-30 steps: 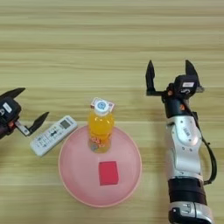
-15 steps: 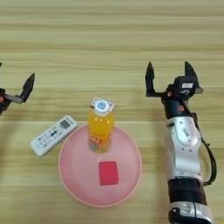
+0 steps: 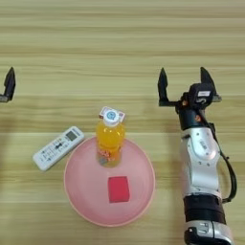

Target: Move the objects on the table

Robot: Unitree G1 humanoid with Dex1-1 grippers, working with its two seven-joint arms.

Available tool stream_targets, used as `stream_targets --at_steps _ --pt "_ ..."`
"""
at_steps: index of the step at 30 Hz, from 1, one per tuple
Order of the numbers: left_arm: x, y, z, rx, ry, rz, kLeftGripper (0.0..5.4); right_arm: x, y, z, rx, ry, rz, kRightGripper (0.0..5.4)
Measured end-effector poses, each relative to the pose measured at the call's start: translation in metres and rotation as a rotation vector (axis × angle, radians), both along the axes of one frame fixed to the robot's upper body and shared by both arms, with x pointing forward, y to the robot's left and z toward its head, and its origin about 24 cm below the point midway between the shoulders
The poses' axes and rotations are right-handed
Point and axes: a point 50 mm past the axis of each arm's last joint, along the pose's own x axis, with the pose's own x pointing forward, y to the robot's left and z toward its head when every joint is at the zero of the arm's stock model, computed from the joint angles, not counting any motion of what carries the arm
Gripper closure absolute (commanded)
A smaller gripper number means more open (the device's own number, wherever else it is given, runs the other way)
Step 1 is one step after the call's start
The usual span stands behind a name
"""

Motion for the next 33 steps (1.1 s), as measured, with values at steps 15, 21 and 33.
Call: stream_targets --at_steps 15,21,33 --pt "0.003 0.002 -0.003 -0.021 0.0 0.051 0.03 0.005 0.008 -0.007 -0.063 0.074 0.163 0.0" --pt "0.004 0.001 -0.004 -0.017 0.004 0.05 0.03 0.017 0.023 0.004 -0.192 0.095 0.363 0.0" --pt "0.005 -0.008 -0.007 -0.005 0.014 0.036 0.03 0.032 0.046 0.009 -0.308 0.221 0.685 0.0"
